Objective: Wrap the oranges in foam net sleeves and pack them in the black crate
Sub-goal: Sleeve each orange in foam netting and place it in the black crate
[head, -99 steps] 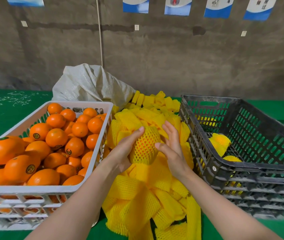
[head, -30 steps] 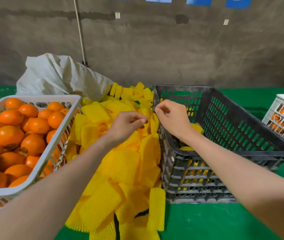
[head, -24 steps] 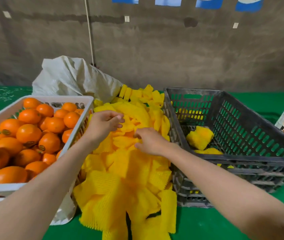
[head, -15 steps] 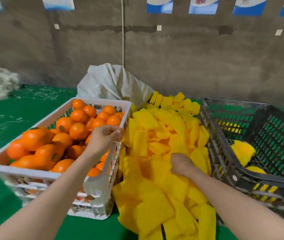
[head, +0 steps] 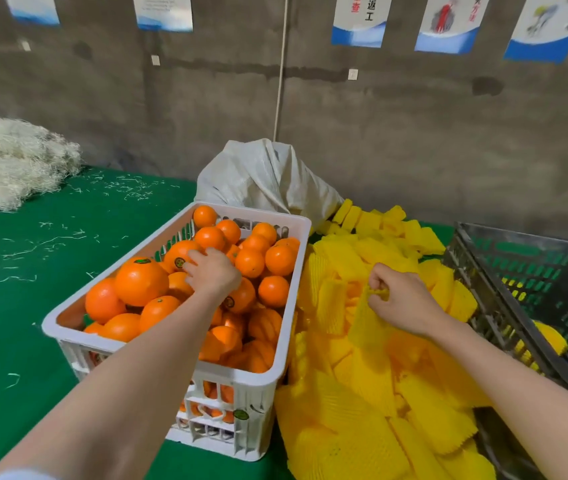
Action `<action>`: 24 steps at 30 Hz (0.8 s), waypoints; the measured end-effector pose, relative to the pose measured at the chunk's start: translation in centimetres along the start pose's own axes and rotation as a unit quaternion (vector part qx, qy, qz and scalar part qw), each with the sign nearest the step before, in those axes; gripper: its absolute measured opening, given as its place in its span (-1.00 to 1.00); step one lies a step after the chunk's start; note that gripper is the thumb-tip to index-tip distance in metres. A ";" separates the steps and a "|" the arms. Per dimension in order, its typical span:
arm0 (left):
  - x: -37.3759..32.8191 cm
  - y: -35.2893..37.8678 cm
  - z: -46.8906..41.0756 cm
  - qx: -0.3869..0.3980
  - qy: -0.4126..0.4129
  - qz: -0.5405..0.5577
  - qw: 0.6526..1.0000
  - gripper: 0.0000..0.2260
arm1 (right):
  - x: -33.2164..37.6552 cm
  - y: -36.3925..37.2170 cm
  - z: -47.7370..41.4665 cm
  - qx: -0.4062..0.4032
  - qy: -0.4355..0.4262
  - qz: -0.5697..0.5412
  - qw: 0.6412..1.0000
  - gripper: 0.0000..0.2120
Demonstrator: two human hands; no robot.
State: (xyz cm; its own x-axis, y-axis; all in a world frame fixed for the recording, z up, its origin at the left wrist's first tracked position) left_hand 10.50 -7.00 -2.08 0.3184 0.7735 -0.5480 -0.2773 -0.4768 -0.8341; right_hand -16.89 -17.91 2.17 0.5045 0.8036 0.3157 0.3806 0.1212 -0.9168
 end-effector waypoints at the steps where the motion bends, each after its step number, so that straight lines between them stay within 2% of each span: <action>1: 0.5 0.3 -0.4 0.007 -0.001 -0.011 1.000 -0.46 | 0.7 -0.3 0.0 0.007 -0.006 -0.038 0.999 -0.81; 5: 2.2 0.9 -1.5 -0.028 0.061 -0.080 0.995 -0.51 | 3.0 -0.9 0.0 0.041 -0.017 -0.178 0.983 -0.88; 7: 2.3 0.7 -1.4 -0.041 0.069 -0.074 0.994 -0.57 | 3.8 -0.9 -0.2 0.047 -0.020 -0.211 0.976 -0.89; 10: 1.6 0.3 -0.7 -0.067 0.074 -0.002 0.995 -0.52 | 4.6 -1.0 -0.5 0.029 -0.015 -0.254 0.967 -0.84; 12: 0.9 0.0 0.3 -0.061 0.107 0.122 0.985 -0.39 | 4.9 -1.0 -0.5 0.015 -0.017 -0.297 0.955 -0.81; 13: 0.2 -0.1 0.9 -0.034 0.121 0.221 0.967 -0.35 | 4.9 -1.0 -0.4 0.009 -0.014 -0.321 0.947 -0.80; 14: -0.3 -0.2 1.5 0.015 0.117 0.337 0.934 -0.35 | 4.9 -1.0 -0.4 0.009 -0.009 -0.344 0.939 -0.79; 16: -1.5 -0.4 3.2 0.154 0.065 0.546 0.821 -0.38 | 4.9 -0.9 -0.3 0.021 0.008 -0.391 0.920 -0.79; 17: -2.2 -0.4 4.2 0.226 0.049 0.606 0.761 -0.40 | 4.9 -0.9 -0.1 0.029 0.019 -0.418 0.908 -0.79; 19: -3.6 -0.3 6.1 0.312 0.042 0.664 0.678 -0.51 | 4.9 -0.9 0.3 0.048 0.039 -0.477 0.877 -0.80; 20: -4.3 -0.2 7.0 0.332 0.035 0.679 0.654 -0.59 | 4.8 -0.8 0.5 0.059 0.048 -0.503 0.861 -0.81; 21: -4.8 0.0 7.9 0.341 0.027 0.683 0.645 -0.63 | 4.7 -0.8 0.8 0.070 0.054 -0.525 0.846 -0.83; 24: -6.1 0.9 10.1 0.347 0.026 0.668 0.658 -0.63 | 4.7 -0.6 1.5 0.093 0.049 -0.580 0.808 -0.92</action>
State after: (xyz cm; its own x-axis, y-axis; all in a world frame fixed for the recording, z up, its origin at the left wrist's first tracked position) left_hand -0.80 -7.92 1.14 -0.6042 -0.1669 -0.7791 -0.6818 -0.3978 0.6139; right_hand -15.91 -13.38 3.86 -0.0455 0.0374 0.9983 0.5230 0.8523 -0.0081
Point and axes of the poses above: each hand's wrist, its own z-axis away from the middle knuckle, its own y-axis out of the palm, x = y × z, the point moved 2 cm from there along -z, towards the middle knuckle, and after that the axes turned 2 degrees about x, right-handed, at the moved point
